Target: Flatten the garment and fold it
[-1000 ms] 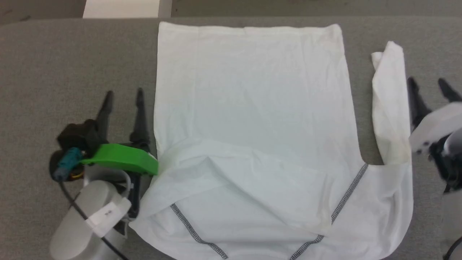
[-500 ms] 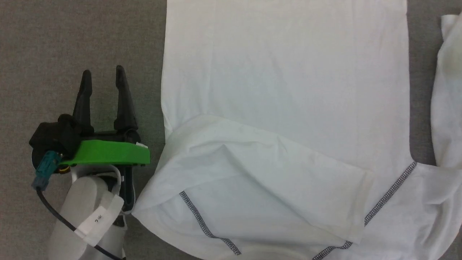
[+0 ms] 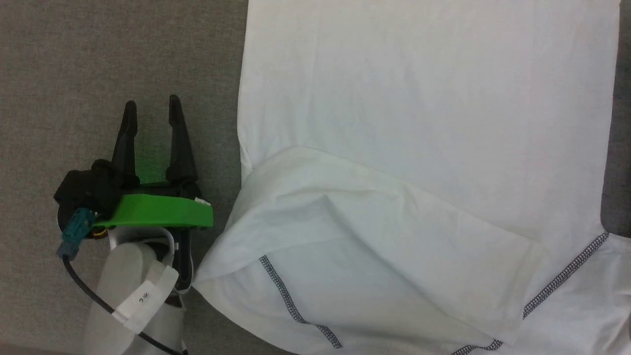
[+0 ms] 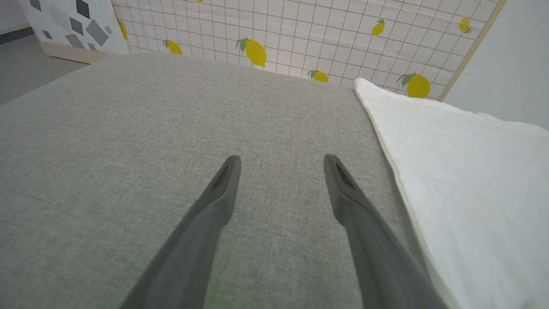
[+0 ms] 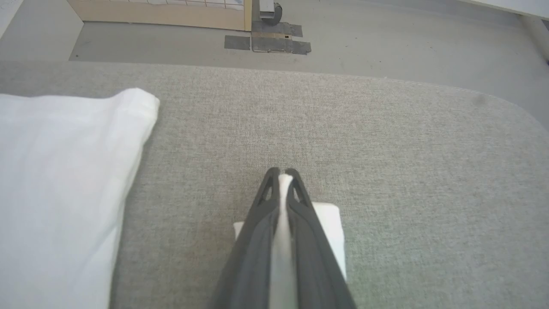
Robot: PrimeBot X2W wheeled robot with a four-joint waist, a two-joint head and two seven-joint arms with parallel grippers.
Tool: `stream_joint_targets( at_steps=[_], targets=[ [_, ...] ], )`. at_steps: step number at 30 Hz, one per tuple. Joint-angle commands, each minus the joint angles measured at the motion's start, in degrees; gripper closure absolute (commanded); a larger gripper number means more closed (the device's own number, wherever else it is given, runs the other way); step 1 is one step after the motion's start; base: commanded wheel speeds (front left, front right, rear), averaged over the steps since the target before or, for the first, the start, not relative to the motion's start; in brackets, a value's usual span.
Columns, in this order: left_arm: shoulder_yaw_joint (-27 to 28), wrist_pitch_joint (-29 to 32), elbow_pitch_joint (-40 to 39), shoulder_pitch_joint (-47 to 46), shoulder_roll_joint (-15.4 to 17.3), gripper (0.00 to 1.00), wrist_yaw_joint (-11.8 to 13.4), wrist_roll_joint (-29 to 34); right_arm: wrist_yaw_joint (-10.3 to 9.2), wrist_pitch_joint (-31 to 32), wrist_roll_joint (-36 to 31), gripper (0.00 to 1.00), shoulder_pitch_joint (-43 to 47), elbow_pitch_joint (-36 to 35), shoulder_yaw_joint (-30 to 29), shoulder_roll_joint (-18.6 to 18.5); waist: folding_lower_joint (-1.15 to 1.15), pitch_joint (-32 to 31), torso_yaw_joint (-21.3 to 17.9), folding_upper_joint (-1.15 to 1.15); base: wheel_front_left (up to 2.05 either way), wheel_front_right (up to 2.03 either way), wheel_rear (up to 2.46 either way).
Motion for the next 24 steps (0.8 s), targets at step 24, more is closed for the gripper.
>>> stream_joint_targets(
  at_steps=[24],
  targets=[
    [2.6,-0.1,7.3,10.7,-0.8,0.00,-3.4,1.1,-0.09,2.7,16.2,1.00,31.8,-43.4,25.7,4.2,-0.01,-23.5,-4.5,0.00,0.00,0.00,0.00]
  ],
)
